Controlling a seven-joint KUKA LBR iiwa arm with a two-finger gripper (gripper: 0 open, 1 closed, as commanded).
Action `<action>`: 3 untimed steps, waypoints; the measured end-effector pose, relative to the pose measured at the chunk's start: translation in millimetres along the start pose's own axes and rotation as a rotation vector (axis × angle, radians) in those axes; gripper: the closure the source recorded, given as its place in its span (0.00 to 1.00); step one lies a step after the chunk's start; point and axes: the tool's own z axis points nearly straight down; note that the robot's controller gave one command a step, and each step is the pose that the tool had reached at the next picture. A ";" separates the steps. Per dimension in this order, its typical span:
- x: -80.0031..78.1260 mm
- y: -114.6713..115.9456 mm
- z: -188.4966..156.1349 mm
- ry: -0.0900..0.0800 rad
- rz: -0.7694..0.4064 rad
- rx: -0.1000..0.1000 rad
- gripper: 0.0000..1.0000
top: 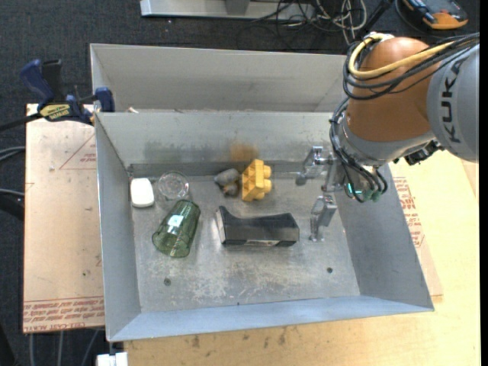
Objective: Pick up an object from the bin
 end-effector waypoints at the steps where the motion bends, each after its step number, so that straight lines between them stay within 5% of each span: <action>1: -1.5 0.0 -4.1 -0.008 0.000 0.000 0.00; 2: -7.2 24.1 49.4 -0.014 -0.053 0.001 0.00; 3: -9.7 13.4 140.6 -0.006 -0.181 -0.003 1.00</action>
Offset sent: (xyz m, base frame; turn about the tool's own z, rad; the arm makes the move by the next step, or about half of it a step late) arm 0.0100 0.0574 -0.1259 -0.1282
